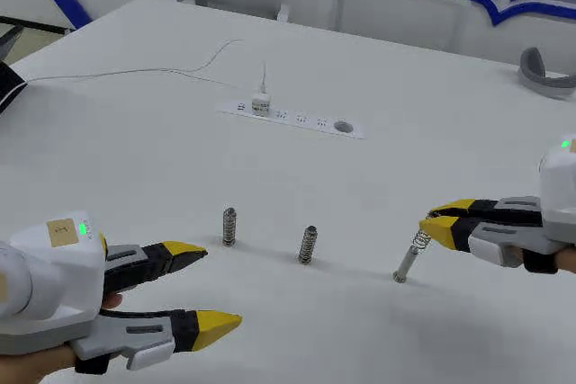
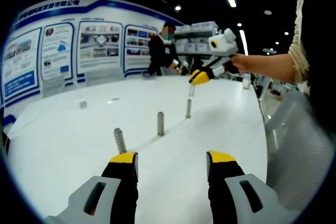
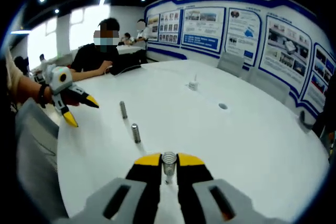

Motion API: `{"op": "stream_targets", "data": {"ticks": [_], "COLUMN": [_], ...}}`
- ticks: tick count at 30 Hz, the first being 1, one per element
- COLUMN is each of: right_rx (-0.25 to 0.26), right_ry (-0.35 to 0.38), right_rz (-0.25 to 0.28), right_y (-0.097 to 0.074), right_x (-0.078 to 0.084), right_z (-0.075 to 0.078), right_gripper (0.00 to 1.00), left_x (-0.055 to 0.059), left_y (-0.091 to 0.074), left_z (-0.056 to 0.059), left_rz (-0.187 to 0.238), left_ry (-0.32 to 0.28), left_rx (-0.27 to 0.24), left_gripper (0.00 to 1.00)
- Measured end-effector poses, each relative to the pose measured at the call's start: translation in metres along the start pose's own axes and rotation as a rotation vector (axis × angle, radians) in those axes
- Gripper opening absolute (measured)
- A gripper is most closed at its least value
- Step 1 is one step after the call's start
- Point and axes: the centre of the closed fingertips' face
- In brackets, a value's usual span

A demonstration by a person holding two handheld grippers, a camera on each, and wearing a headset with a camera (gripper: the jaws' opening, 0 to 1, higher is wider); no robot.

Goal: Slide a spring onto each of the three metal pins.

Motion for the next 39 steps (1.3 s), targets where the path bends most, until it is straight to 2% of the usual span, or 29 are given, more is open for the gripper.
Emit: {"op": "stream_targets", "data": {"ticks": [15, 39], "right_rx": [-0.003, 0.008], "right_ry": [0.024, 0.072], "right_rz": [-0.001, -0.014], "right_y": [0.009, 0.029], "right_x": [0.004, 0.031], "right_z": [0.003, 0.007], "right_gripper": [0.12, 0.12], "left_x": [-0.001, -0.002], "left_y": [0.0, 0.0], "left_z": [-0.002, 0.001], "left_rz": [-0.002, -0.013], "left_ry": [0.001, 0.011], "left_rx": [-0.002, -0.001], "left_gripper": [0.53, 0.52]}}
Point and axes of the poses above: the centre of the closed fingertips' face, and the gripper's own axes: y roughly forward along the fingers, z roughly to its right, x roughly out of its underside, and after that the axes turned 7 degrees about -z, right-handed
